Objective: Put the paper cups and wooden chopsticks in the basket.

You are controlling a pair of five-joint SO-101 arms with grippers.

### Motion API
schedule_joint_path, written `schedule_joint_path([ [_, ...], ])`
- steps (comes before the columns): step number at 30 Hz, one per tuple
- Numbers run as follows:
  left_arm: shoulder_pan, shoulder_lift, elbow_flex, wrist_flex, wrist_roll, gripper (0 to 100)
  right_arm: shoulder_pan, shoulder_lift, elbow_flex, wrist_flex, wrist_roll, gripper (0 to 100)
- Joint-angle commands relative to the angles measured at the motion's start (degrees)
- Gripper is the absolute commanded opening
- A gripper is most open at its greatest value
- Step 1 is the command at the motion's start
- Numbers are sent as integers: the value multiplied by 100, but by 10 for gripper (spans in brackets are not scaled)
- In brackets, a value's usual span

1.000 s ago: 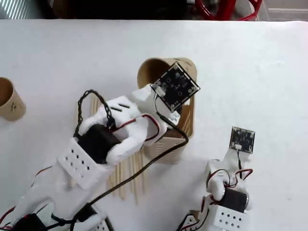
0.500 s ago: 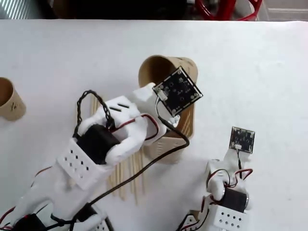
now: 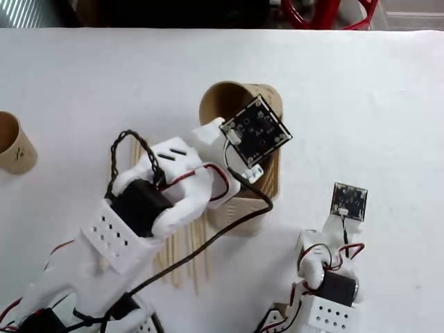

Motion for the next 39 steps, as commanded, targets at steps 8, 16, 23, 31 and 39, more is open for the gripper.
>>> schedule_joint_path([
  [8, -356, -154, -519, -800, -62, 120, 40, -40, 53, 31, 0, 19],
  [16, -338, -145, -360, -1530, -536, 114, 40, -40, 53, 31, 0, 19],
  [23, -523, -215, -738, -1301, -527, 75, 40, -40, 53, 31, 0, 19],
  [31, -866, -154, -730, -1292, -132, 75, 40, -40, 53, 31, 0, 19],
  [39, -778, -145, 193, -2004, -132, 76, 31, -40, 53, 31, 0, 19],
])
